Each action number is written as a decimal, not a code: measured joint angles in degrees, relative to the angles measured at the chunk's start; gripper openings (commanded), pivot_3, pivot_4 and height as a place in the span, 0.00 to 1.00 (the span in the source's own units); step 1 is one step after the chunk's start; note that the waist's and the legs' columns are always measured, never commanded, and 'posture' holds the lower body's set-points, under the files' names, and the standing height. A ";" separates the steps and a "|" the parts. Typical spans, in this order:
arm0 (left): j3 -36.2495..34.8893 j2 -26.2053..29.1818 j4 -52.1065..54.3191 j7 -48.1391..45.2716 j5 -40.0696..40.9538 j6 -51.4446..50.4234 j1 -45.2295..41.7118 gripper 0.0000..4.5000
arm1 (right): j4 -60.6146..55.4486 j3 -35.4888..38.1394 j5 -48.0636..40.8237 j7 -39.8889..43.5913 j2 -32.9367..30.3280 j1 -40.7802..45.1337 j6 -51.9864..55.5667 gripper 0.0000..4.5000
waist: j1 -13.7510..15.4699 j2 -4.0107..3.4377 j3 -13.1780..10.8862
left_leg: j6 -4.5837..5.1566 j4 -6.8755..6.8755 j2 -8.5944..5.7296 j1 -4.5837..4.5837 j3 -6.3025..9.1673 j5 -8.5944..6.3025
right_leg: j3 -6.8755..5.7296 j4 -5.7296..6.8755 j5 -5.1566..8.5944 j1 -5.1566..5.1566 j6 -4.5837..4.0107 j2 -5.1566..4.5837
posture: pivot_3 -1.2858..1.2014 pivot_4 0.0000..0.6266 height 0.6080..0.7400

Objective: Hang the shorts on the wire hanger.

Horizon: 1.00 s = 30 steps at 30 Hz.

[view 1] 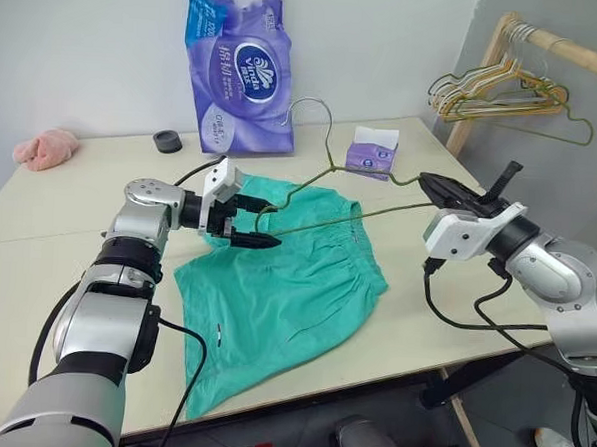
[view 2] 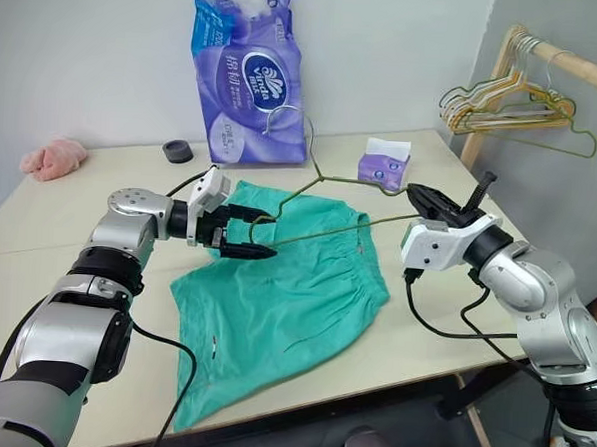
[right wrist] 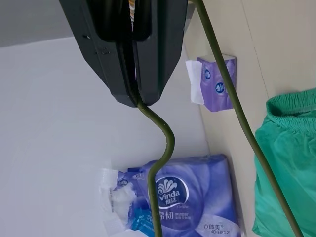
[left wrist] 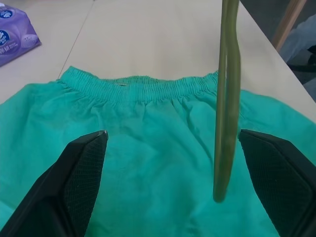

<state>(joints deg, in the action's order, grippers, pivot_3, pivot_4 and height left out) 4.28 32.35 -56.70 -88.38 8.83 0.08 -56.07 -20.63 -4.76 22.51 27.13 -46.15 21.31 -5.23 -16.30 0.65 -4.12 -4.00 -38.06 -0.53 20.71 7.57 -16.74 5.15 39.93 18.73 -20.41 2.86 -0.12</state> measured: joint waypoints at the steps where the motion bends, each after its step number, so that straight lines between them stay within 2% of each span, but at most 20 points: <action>1: 0.00 0.00 0.04 -0.10 0.00 -0.17 0.00 1.00 | 0.16 0.00 0.03 0.08 0.16 0.00 -0.35 0.01 | 0.00 0.00 0.00 | 0.00 0.00 0.00 0.00 0.00 0.00 | 0.00 0.00 0.00 -0.01 0.00 0.00 | 0.40 0.04 1.00; 12: 0.29 -0.04 0.71 -1.31 -0.68 -1.08 0.34 1.00 | 0.21 0.00 0.98 0.84 2.31 0.07 -1.48 0.01 | -0.03 0.00 0.00 | 0.00 -0.01 -0.01 0.03 0.01 0.00 | 0.01 0.02 0.00 -0.03 -0.01 -0.02 | 0.40 0.05 1.00; 15: 0.70 -0.02 1.32 -2.43 -1.30 -0.70 1.04 0.87 | 0.21 0.00 0.98 1.28 2.48 0.06 -1.50 0.00 | -0.05 0.00 0.00 | 0.00 -0.01 -0.01 0.02 -0.01 0.00 | 0.02 0.02 0.00 -0.03 -0.01 -0.02 | 0.40 0.05 1.00; 17: 1.34 0.01 1.78 -2.85 -1.85 0.05 1.91 0.75 | 0.21 0.00 0.98 1.44 2.57 0.07 -1.51 0.00 | -0.06 0.00 0.00 | 0.00 -0.01 0.00 0.02 0.00 0.00 | 0.02 0.02 0.00 -0.03 -0.01 -0.02 | 0.40 0.05 1.00; 28: 2.05 0.01 1.78 -3.29 -2.91 0.57 2.51 0.04 | 0.21 0.00 0.98 1.77 3.45 0.12 -1.76 0.00 | -0.06 0.00 0.00 | 0.00 -0.01 0.00 0.03 0.01 0.00 | 0.01 0.03 0.00 -0.03 -0.01 -0.02 | 0.39 0.05 1.00; 30: 2.06 -0.04 1.82 -3.40 -2.91 0.55 2.52 0.01 | 0.20 0.05 0.98 1.82 3.45 0.12 -1.76 0.00 | -0.06 0.00 0.00 | 0.00 -0.01 -0.01 0.03 0.01 0.00 | 0.00 0.03 0.00 -0.03 -0.01 -0.02 | 0.39 0.05 1.00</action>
<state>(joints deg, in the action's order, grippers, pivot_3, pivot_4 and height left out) 6.34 32.32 -54.87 -91.77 5.92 0.63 -53.56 -20.43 -4.71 23.49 28.95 -42.69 21.43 -6.99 -16.36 0.65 -4.12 -4.00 -38.08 -0.54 20.74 7.58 -16.74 5.16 39.96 18.73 -20.44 2.85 -0.13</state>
